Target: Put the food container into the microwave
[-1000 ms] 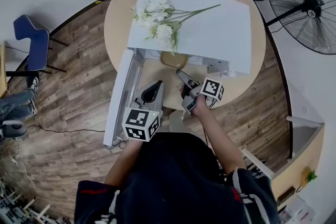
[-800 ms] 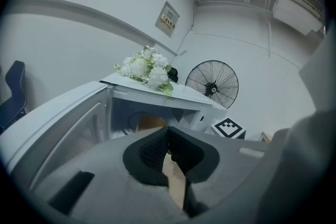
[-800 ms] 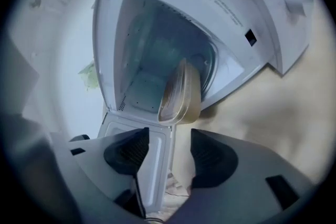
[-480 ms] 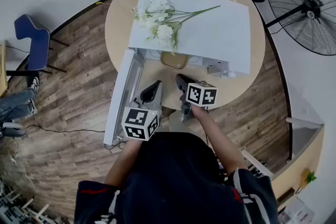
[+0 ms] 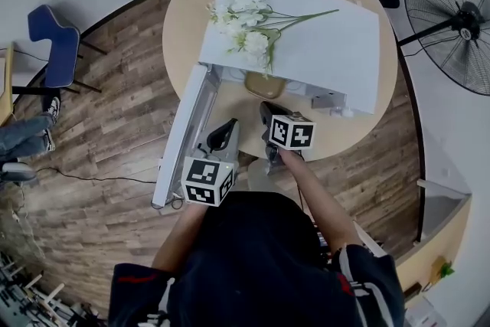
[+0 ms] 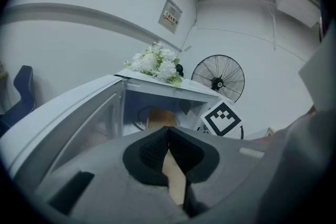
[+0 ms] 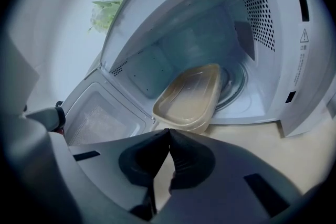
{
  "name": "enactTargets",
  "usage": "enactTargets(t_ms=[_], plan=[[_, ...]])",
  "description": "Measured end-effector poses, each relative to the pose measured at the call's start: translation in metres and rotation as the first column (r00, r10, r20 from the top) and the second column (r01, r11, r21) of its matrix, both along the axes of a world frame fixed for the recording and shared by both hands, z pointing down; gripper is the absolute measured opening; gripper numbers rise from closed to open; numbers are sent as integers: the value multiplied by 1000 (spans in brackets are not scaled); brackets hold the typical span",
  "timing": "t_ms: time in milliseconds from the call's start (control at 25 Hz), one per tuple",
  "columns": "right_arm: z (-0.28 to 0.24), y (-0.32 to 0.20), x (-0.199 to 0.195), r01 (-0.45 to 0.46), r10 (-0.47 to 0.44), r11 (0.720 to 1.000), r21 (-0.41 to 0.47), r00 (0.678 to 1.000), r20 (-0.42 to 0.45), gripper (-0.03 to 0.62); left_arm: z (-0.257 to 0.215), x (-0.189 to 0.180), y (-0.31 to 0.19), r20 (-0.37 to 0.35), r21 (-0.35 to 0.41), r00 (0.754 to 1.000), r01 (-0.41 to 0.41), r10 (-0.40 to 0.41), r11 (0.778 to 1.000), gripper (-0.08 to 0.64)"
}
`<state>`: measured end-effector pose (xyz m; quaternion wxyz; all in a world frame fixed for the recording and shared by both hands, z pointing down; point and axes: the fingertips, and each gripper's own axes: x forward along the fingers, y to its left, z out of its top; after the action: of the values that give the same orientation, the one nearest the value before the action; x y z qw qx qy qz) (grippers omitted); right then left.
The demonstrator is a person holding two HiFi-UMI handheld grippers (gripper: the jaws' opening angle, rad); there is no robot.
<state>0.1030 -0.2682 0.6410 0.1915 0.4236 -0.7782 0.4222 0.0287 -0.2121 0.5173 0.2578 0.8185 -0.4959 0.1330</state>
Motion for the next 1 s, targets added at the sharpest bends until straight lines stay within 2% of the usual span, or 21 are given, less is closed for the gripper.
enactTargets(t_ms=[1000], plan=[[5,-58,11,-84,84,995,59,996,3,11,11,-11,1,42,-23,998,41,-40,999,15]])
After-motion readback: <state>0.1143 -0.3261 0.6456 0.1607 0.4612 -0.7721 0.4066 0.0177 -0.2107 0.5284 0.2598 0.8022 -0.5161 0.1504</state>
